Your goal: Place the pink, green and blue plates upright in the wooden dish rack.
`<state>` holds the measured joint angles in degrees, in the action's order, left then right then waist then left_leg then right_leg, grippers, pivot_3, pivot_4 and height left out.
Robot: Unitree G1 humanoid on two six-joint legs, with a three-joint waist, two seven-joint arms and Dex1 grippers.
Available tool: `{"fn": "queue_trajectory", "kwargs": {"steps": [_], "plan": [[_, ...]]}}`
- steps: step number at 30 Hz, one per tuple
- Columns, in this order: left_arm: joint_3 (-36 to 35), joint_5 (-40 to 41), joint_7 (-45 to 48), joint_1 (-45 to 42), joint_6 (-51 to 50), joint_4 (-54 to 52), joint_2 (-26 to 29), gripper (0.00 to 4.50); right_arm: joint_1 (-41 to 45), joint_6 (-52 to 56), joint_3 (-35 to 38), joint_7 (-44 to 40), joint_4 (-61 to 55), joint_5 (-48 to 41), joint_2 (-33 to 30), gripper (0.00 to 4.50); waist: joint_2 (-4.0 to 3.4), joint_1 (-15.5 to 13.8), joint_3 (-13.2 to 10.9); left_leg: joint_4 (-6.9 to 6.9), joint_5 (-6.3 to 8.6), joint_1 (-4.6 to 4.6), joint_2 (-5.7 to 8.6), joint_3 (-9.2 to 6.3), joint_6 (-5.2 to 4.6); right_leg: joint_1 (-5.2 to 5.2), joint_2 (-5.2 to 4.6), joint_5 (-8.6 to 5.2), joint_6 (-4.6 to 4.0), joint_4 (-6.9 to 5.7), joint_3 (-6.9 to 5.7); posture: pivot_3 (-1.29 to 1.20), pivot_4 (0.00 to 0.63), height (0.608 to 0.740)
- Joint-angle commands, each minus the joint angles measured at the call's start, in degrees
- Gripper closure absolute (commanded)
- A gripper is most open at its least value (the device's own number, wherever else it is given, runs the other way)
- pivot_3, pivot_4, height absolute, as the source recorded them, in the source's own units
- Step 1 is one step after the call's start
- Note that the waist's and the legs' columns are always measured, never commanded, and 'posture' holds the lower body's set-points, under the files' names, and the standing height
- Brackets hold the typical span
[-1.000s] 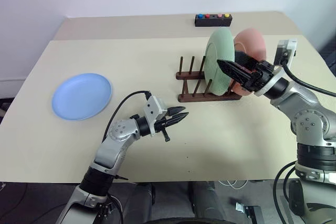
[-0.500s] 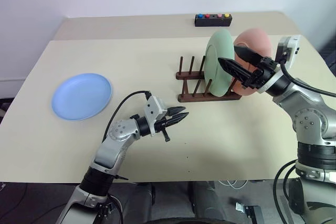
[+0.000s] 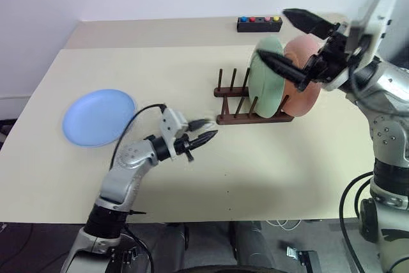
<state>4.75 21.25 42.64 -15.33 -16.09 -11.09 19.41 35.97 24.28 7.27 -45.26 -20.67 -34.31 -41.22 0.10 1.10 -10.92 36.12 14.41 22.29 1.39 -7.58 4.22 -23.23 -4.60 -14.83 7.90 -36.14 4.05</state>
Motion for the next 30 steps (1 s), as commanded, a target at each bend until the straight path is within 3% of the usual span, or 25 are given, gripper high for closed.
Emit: {"fn": "queue_trajectory", "kwargs": {"steps": [1, 2, 3, 5, 9, 14, 19, 30], "plan": [[-9.8, 3.5, -5.1, -1.1, -2.5, -2.0, 2.2, 0.85, -2.5, -5.5, -7.1, -3.1, -3.6, 8.1, -1.2, 0.00, 0.03, 0.1, 0.0, 0.00, 0.00, 0.00, -0.01, -0.01, 0.00, 0.00, 0.00, 0.00, 0.00, 0.00, -0.01, 0.00, 0.150, 0.740], [-11.9, 3.3, -6.4, -1.3, -3.0, -1.5, 3.3, 0.32, -3.1, -6.9, -9.0, -3.4, -3.6, 10.2, -1.0, 0.00, 0.04, 0.1, 0.0, 0.01, 0.00, 0.00, -0.01, -0.01, 0.00, 0.00, 0.00, 0.00, 0.00, -0.01, -0.02, 0.00, 0.150, 0.740], [-13.0, 3.1, -7.2, -1.5, -3.3, -1.2, 4.0, 0.06, -3.3, -7.9, -10.1, -3.7, -3.5, 11.6, -0.7, 0.00, 0.04, 0.1, 0.0, 0.02, 0.00, -0.01, -0.01, -0.01, 0.00, 0.00, 0.01, 0.00, 0.00, -0.01, -0.02, 0.00, 0.150, 0.740], [-14.3, 0.7, -9.6, -1.9, -3.0, 0.1, 5.5, 0.06, -3.6, -9.5, -11.8, -3.9, -3.0, 13.5, 0.2, 0.00, 0.04, 0.0, 0.0, 0.03, 0.00, 0.00, 0.00, 0.00, 0.01, 0.00, -0.01, 0.00, 0.00, -0.01, -0.02, 0.00, 0.150, 0.740], [-20.5, -9.8, -25.8, -7.1, -6.4, 9.0, 10.9, 0.06, -3.0, -13.2, -15.8, -4.6, -1.1, 17.8, 2.7, 0.00, 0.25, -0.2, -0.1, 0.04, -0.02, 0.00, 0.00, -0.07, 0.03, 0.00, 0.01, 0.02, -0.02, -0.01, -0.07, 0.00, 0.150, 0.740], [-25.9, -11.6, -35.4, -12.4, -15.0, 14.5, 13.8, 0.06, -2.3, -15.8, -17.1, -6.0, 0.7, 19.4, 4.7, 0.00, 0.41, -0.1, -0.2, 0.01, -0.02, 0.02, 0.01, -0.10, 0.04, -0.01, -0.02, 0.03, -0.02, 0.01, -0.12, 0.00, 0.150, 0.740], [-28.4, -10.4, -37.1, -17.5, -28.3, 24.0, 17.7, 0.06, -2.3, -16.7, -17.4, -6.5, 1.7, 20.2, 6.0, 0.00, 0.42, 0.0, -0.2, -0.03, -0.02, 0.03, 0.01, -0.15, 0.05, -0.05, 0.00, 0.04, -0.03, -0.06, -0.16, 0.00, 0.150, 0.740], [-25.2, -10.9, -34.4, -22.0, -39.2, 34.0, 21.4, 0.06, -4.0, -16.8, -16.7, -5.9, 1.0, 21.2, 7.0, 0.00, 0.59, 0.0, -0.2, -0.03, -0.06, 0.03, 0.01, -0.18, 0.12, -0.07, 0.00, 0.04, -0.03, -0.10, -0.19, 0.00, 0.150, 0.740]]}}
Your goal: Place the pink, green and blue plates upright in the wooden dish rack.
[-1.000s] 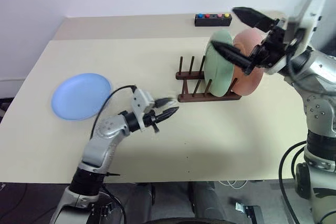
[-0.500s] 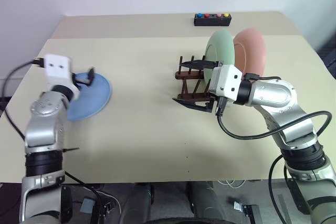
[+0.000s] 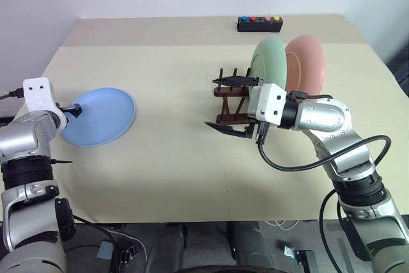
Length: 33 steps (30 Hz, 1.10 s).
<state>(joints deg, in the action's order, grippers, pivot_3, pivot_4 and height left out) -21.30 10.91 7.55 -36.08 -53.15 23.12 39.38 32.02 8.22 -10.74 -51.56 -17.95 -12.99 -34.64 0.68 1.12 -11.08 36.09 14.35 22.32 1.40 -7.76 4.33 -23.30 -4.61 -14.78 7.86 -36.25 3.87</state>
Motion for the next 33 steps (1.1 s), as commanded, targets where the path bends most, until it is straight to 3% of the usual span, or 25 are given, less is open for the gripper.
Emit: {"fn": "queue_trajectory", "kwargs": {"steps": [1, 2, 5, 12, 16, 21, 26, 33], "plan": [[0.6, -0.3, 0.7, -1.3, -2.7, -0.1, 1.4, 0.06, -0.1, -0.8, 1.4, 0.5, -1.8, 0.0, 0.4, 0.00, 0.01, 0.0, 0.0, 0.00, 0.00, 0.00, 0.00, 0.00, 0.00, 0.00, 0.00, 0.00, 0.00, 0.00, 0.00, 0.00, 0.150, 0.740], [0.3, -0.1, 0.7, -1.4, -3.1, 0.0, 1.2, 0.06, -0.2, -0.8, 1.5, 0.5, -1.8, 0.0, 0.3, 0.00, 0.03, 0.0, 0.0, 0.00, 0.00, 0.00, 0.00, 0.00, 0.01, 0.00, 0.00, 0.00, -0.01, 0.00, 0.00, 0.00, 0.150, 0.740], [-2.8, 1.3, -0.6, -1.3, -2.9, -1.0, -0.1, 0.94, -0.3, -1.0, 1.8, 0.5, -1.6, 0.2, 0.2, 0.00, 0.04, 0.0, 0.0, -0.01, -0.01, 0.00, 0.00, -0.01, 0.01, -0.01, 0.00, 0.00, -0.01, -0.01, 0.00, 0.00, 0.150, 0.740], [-8.1, 4.5, -3.1, -0.1, -4.3, -5.2, -3.9, 4.42, -0.3, -1.4, 1.9, 0.6, -0.8, 0.4, 0.3, 0.00, 0.04, -0.1, 0.0, -0.01, -0.01, 0.00, 0.00, 0.00, 0.02, -0.02, -0.02, 0.01, -0.01, -0.01, 0.00, 0.00, 0.150, 0.740], [-8.8, 6.0, -4.2, 0.7, -4.6, -10.9, -7.3, 4.47, -0.3, -1.7, 1.8, 0.6, -0.1, 0.5, 0.4, 0.00, 0.07, -0.2, 0.0, 0.02, -0.04, 0.00, 0.00, 0.00, 0.08, -0.01, -0.04, 0.03, -0.01, -0.02, 0.00, 0.00, 0.150, 0.740], [-8.1, 8.2, -4.0, -0.1, 2.6, -22.7, -13.3, 4.47, 0.2, -1.9, 2.1, 1.3, 0.3, 0.8, 0.6, 0.00, 0.18, -0.4, 0.0, 0.04, -0.08, 0.05, 0.00, -0.02, 0.15, -0.01, -0.05, 0.08, 0.01, 0.00, 0.00, 0.00, 0.150, 0.740], [-1.9, 6.7, -4.6, -3.6, 8.9, -30.8, -16.7, 4.47, 2.1, -3.3, 1.9, 3.1, 1.7, 3.2, 1.0, 0.00, 0.19, -0.3, 0.0, 0.03, -0.09, 0.06, 0.00, -0.01, 0.17, -0.04, -0.04, 0.10, 0.00, 0.00, 0.00, 0.00, 0.150, 0.740], [10.4, 0.5, -7.5, -7.6, 16.0, -37.3, -21.9, 4.47, 5.3, -9.7, -0.4, 9.7, 8.0, 15.6, 1.5, 0.00, 0.20, -0.2, 0.0, 0.02, -0.10, 0.06, 0.02, 0.02, 0.18, -0.03, -0.05, 0.11, 0.02, 0.04, 0.01, 0.00, 0.150, 0.740]]}}
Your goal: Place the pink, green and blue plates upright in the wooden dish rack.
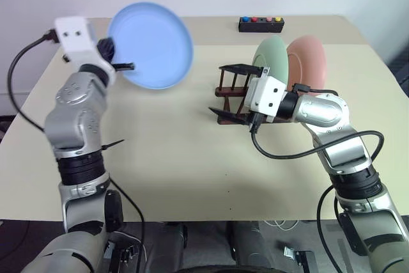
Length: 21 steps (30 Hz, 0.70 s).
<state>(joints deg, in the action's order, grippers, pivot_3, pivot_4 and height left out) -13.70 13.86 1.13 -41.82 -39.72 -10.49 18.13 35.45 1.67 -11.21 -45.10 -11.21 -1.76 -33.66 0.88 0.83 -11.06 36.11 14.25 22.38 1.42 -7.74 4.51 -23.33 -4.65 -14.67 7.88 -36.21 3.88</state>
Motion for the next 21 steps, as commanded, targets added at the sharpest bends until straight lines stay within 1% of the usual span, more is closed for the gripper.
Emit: {"fn": "queue_trajectory", "kwargs": {"steps": [1, 4, 6, 10, 16, 19, 21], "plan": [[4.1, -2.6, -1.4, -2.3, 2.9, -4.6, -1.6, 4.47, 2.4, -3.9, 0.0, 4.6, 2.2, 5.9, 1.0, 0.00, 0.00, 0.2, 0.0, -0.01, 0.00, 0.00, 0.00, 0.01, 0.00, -0.02, 0.00, 0.00, 0.00, 0.00, 0.00, 0.00, 0.150, 0.740], [6.9, -3.7, -2.0, -3.4, 4.0, -6.8, -3.9, 4.47, 3.7, -6.2, -0.4, 7.6, 3.8, 9.7, 1.8, 0.00, 0.00, 0.3, 0.0, -0.03, 0.00, 0.01, 0.00, 0.02, 0.00, -0.06, 0.01, 0.00, -0.01, -0.01, 0.01, 0.00, 0.150, 0.740], [7.8, -4.6, -2.7, -3.7, 4.3, -7.5, -4.7, 4.47, 4.1, -7.4, -0.7, 8.7, 4.7, 11.7, 2.1, 0.00, 0.00, 0.3, 0.0, -0.03, 0.00, 0.03, 0.00, 0.03, 0.00, -0.06, 0.01, 0.00, 0.00, 0.00, 0.01, 0.00, 0.150, 0.740], [8.7, -3.7, -3.2, -4.4, 4.3, -9.3, -7.8, 4.47, 4.6, -10.0, -2.2, 9.9, 6.5, 15.8, 1.9, 0.00, 0.00, 0.2, 0.0, -0.01, 0.00, 0.03, 0.00, 0.03, 0.00, -0.05, 0.01, 0.00, 0.00, 0.00, 0.01, 0.00, 0.150, 0.740], [10.5, -3.4, -2.7, -5.1, 3.2, -11.0, -9.8, 4.47, 5.2, -12.9, -3.9, 11.8, 9.1, 20.6, 2.4, 0.00, 0.00, 0.2, 0.0, 0.00, 0.00, 0.03, 0.00, 0.04, 0.00, -0.05, 0.01, 0.00, 0.00, 0.00, 0.02, 0.00, 0.150, 0.740], [11.0, -3.6, -2.1, -4.8, 2.9, -11.7, -9.7, 4.47, 5.5, -13.5, -4.4, 12.9, 10.5, 23.1, 2.4, 0.00, 0.00, 0.3, 0.0, -0.01, 0.00, 0.02, 0.00, 0.04, 0.00, -0.05, 0.01, 0.00, 0.00, 0.00, 0.02, 0.00, 0.150, 0.740], [10.8, -3.2, -1.8, -4.6, 2.6, -11.9, -9.8, 4.50, 5.7, -13.7, -4.4, 13.6, 11.5, 24.4, 2.4, 0.55, 0.00, 0.3, 0.0, -0.01, -0.01, 0.02, 0.00, 0.04, 0.01, -0.05, 0.02, 0.00, 0.00, 0.00, 0.02, 0.00, 0.150, 0.740]]}}
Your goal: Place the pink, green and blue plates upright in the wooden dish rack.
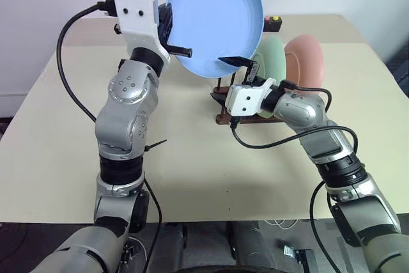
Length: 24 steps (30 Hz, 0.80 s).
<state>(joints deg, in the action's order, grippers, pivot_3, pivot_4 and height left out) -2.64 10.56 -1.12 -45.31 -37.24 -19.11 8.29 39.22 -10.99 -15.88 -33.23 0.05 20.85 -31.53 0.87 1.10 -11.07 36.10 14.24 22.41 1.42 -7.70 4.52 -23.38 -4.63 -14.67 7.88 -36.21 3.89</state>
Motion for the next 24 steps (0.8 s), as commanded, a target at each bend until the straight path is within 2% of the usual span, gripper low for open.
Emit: {"fn": "queue_trajectory", "kwargs": {"steps": [1, 2, 8, 9, 18, 21, 24], "plan": [[-0.3, 0.2, 0.7, -1.0, 0.1, -3.3, 0.1, 4.50, 2.0, -1.0, 0.3, 1.9, 0.6, 2.2, 0.4, 0.75, 0.00, 0.0, 0.0, 0.00, 0.00, 0.00, 0.00, 0.00, 0.00, 0.00, 0.00, 0.00, 0.00, 0.00, 0.00, 0.00, 0.150, 0.740], [-0.2, 0.2, 0.9, -0.8, 0.0, -3.4, 0.2, 4.50, 2.2, -1.1, 0.3, 2.1, 0.9, 2.6, 0.4, 1.17, 0.00, -0.1, 0.0, 0.00, 0.00, 0.00, 0.00, 0.00, 0.00, 0.00, 0.00, 0.00, 0.00, 0.00, 0.00, 0.00, 0.150, 0.740], [-0.5, 0.7, 1.2, -0.6, -0.8, -3.9, -0.5, 4.50, 2.3, -1.5, 0.7, 3.2, 1.3, 4.3, 0.3, 4.29, 0.00, -0.1, 0.0, 0.00, 0.00, 0.00, 0.00, 0.00, 0.00, 0.00, 0.00, 0.00, 0.00, 0.00, 0.00, 0.00, 0.150, 0.740], [-0.6, 0.7, 1.2, -0.6, -1.0, -4.0, -0.6, 4.50, 2.2, -1.6, 0.7, 3.4, 1.2, 4.5, 0.4, 4.40, 0.00, 0.0, 0.0, 0.00, 0.00, 0.00, 0.00, 0.00, 0.00, 0.00, 0.00, 0.00, 0.00, 0.00, 0.00, 0.00, 0.150, 0.740], [-2.1, 2.6, 2.1, -0.5, -1.3, -4.3, -1.7, 4.50, 1.8, -3.0, 0.8, 5.4, 1.4, 7.3, 0.3, 4.40, 0.00, 0.0, 0.0, 0.00, 0.00, 0.00, 0.00, 0.00, 0.01, 0.00, 0.00, 0.00, 0.00, 0.00, 0.00, 0.00, 0.150, 0.740], [-5.0, 5.2, 1.7, -0.7, -1.5, -4.3, -2.9, 3.47, 1.8, -3.6, 0.9, 5.9, 1.5, 8.0, 0.2, 4.50, 0.00, -0.1, 0.0, 0.00, -0.01, 0.00, 0.00, 0.00, 0.01, 0.01, 0.00, 0.00, 0.00, 0.00, 0.00, 0.00, 0.150, 0.740], [-8.9, 8.0, 0.7, -1.4, -0.4, -4.3, -3.9, 2.08, 1.6, -4.4, 0.7, 6.3, 1.4, 8.4, -0.1, 4.50, 0.00, 0.0, 0.0, 0.00, -0.01, 0.00, 0.00, 0.00, 0.02, 0.01, 0.00, 0.00, 0.00, 0.00, 0.01, 0.00, 0.150, 0.740]]}}
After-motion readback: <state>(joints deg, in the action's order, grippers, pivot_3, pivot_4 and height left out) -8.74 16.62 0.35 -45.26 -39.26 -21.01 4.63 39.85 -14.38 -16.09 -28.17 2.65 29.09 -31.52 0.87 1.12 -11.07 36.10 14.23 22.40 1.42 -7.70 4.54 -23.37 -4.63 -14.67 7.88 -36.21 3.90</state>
